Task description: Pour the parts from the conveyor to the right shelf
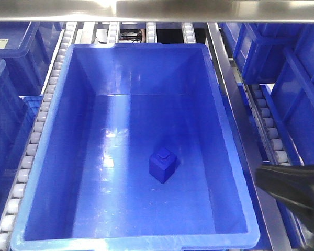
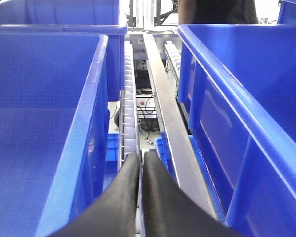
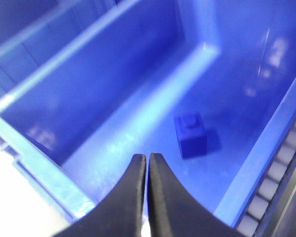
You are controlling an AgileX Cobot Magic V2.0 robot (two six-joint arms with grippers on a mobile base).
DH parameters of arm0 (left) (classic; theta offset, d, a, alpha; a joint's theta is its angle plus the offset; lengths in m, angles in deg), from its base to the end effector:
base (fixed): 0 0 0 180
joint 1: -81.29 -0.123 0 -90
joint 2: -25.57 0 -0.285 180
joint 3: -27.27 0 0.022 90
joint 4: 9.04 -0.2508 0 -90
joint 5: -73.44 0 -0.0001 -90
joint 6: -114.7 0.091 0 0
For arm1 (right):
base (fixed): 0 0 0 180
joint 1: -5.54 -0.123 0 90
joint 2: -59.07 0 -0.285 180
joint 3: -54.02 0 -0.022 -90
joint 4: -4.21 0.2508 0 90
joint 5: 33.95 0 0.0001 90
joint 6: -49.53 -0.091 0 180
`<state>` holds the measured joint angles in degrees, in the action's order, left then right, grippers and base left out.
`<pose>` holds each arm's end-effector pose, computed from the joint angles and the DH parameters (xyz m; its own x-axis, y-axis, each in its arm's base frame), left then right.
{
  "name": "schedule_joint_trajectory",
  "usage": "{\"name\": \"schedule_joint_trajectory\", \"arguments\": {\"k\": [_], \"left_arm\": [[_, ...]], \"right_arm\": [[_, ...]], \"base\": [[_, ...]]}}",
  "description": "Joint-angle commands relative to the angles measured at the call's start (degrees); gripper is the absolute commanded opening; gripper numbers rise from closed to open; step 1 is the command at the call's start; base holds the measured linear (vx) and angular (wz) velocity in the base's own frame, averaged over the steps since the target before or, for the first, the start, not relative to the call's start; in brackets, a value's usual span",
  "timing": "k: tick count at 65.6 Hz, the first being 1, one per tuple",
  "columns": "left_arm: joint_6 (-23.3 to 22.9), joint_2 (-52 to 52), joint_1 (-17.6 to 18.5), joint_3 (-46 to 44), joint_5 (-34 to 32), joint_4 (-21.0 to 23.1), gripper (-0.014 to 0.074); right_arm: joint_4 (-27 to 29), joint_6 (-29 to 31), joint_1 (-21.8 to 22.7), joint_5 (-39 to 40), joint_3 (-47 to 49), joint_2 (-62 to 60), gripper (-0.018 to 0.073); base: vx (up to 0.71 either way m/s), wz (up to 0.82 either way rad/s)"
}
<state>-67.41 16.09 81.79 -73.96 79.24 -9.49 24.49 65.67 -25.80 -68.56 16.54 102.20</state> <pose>0.0597 -0.0004 0.1931 -0.0708 -0.0284 -0.9971 0.0059 0.9996 -0.0289 0.0911 0.0765 0.3448 -0.3499 -0.1975 -0.9157 -0.6594 0.7462 0.0910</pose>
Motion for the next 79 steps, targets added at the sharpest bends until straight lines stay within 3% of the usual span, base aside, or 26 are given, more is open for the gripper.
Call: {"name": "schedule_joint_trajectory", "arguments": {"k": [1, 9, 15, 34, 45, 79], "left_arm": [[-0.5, -0.9, 0.3, -1.1, -4.5, 0.5, -0.0006], [-0.5, -0.9, 0.3, -1.1, -4.5, 0.5, -0.0006], [-0.5, -0.9, 0.3, -1.1, -4.5, 0.5, -0.0006], [-0.5, -0.9, 0.3, -1.1, -4.5, 0.5, -0.0006], [-0.5, -0.9, 0.3, -1.1, -4.5, 0.5, -0.0006], [-0.5, -0.9, 0.3, -1.1, -4.5, 0.5, -0.0006]], "right_arm": [[0.7, 0.0, 0.1, 1.9, 1.4, -1.5, -0.0008], [0.6, 0.1, 0.3, -1.2, 1.4, -3.5, -0.0008], [0.4, 0.1, 3.2, -2.6, 1.4, -5.9, -0.0008], [-4.3, 3.9, 23.2, -2.2, 1.4, -12.6, -0.0008], [-4.3, 2.5, 30.4, 1.1, -2.5, -16.2, -0.0008], [-4.3, 3.3, 30.9, 17.7, -20.3, -19.6, -0.0008]], "base": [[0.00, 0.00], [0.00, 0.00], [0.00, 0.00], [0.00, 0.00], [0.00, 0.00], [0.00, 0.00]]}}
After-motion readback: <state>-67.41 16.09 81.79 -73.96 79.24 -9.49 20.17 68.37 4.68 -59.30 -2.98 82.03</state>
